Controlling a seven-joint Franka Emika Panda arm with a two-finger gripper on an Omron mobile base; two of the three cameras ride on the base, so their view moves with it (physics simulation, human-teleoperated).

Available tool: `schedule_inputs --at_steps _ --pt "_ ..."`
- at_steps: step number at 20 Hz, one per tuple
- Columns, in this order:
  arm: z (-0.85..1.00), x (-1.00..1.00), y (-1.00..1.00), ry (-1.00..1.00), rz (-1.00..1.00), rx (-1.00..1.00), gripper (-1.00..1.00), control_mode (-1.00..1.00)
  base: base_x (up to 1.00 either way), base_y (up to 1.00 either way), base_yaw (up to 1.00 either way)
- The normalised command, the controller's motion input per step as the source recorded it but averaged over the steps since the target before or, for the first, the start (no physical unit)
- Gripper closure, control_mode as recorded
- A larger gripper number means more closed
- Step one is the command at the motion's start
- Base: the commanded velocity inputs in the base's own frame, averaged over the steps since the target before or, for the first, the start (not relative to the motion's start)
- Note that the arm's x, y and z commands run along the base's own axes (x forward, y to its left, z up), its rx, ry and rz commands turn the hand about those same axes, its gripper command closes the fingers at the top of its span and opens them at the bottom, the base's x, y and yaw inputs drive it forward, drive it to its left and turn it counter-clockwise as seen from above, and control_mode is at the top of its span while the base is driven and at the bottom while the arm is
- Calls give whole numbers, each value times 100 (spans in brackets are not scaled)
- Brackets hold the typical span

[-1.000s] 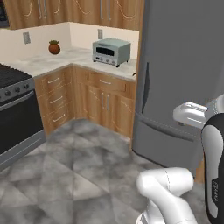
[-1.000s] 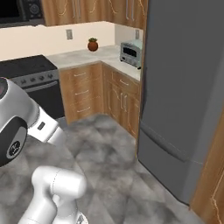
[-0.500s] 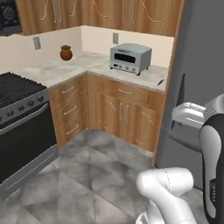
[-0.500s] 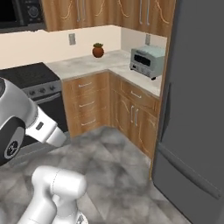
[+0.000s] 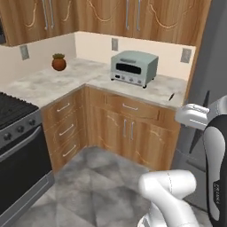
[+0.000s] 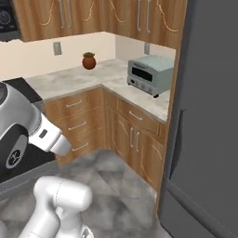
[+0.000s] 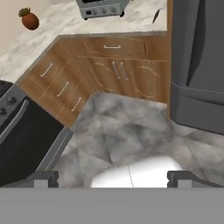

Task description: Take the fork and place it on the left side of the plate. Then take the spoon and place it on the right side of the plate. Make sure they're directly next to the plate.

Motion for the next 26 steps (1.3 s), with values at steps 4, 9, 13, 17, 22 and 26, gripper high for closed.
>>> schedule_inputs --at_steps 4,9,13,17,22,26 --pt "0 0 0 0 0 0 -100 100 100 1 -25" --pt "0 0 0 0 0 0 -100 100 92 1 -30" --pt "0 0 0 0 0 0 -100 100 80 18 -33" --pt "0 0 0 0 0 0 -100 100 62 23 -35" --pt "0 0 0 0 0 0 -100 100 37 23 -39" --pt "0 0 0 0 0 0 -100 100 39 34 -40"
